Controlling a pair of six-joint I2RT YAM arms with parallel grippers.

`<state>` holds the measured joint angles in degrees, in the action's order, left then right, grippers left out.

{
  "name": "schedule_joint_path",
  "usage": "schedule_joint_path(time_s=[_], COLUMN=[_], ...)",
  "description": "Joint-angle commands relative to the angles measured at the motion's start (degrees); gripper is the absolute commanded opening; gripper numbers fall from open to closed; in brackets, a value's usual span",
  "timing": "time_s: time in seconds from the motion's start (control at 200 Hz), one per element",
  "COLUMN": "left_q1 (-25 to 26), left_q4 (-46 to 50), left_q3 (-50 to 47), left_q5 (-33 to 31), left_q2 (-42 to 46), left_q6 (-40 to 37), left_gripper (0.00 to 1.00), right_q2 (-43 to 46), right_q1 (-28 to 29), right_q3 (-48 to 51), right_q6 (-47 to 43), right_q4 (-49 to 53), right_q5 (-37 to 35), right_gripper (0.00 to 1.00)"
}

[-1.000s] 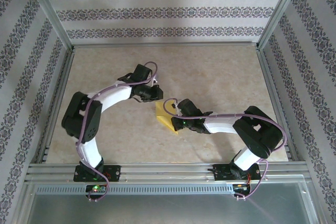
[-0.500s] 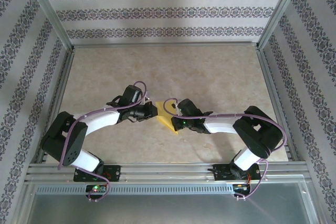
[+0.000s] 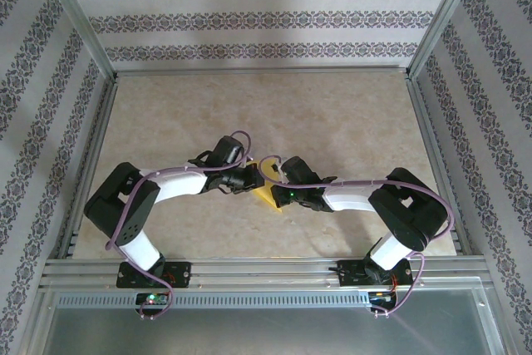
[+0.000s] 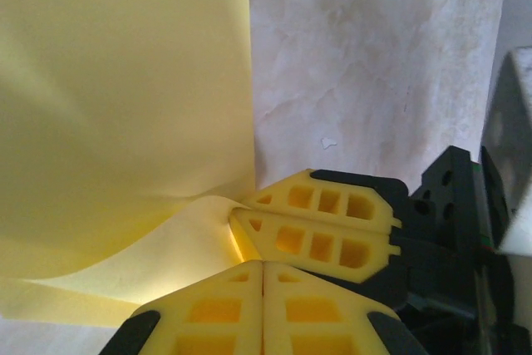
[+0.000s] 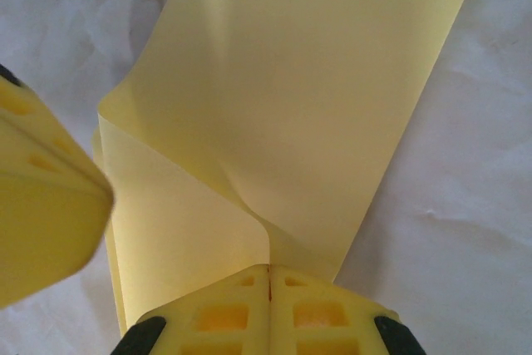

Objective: Fold a paper plane with a square sheet of paper (fold left side to right side)
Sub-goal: Third fold the triangle at the center of the table.

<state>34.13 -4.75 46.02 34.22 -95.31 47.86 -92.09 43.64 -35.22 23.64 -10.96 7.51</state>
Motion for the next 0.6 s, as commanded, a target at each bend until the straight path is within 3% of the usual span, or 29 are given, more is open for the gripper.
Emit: schedule_joint_path(time_s=[0.0, 0.595], left_q1=[0.84, 1.32], left_q4=[-0.79, -0.15], left_q3=[1.43, -0.22], left_q5=[-0.39, -1.77], left_q2=[-1.82, -3.92], left_q6=[-0.36, -0.21], left_gripper=[0.07, 0.07], right_q2=[-2.04, -2.39], right_q1=[0.57, 0.61], right_q3=[-0.11, -0.55], right_q6=[-1.12, -1.47], right_q4=[3.67, 4.28], right_q5=[0.49, 0.01], right_gripper=[0.00, 0.00])
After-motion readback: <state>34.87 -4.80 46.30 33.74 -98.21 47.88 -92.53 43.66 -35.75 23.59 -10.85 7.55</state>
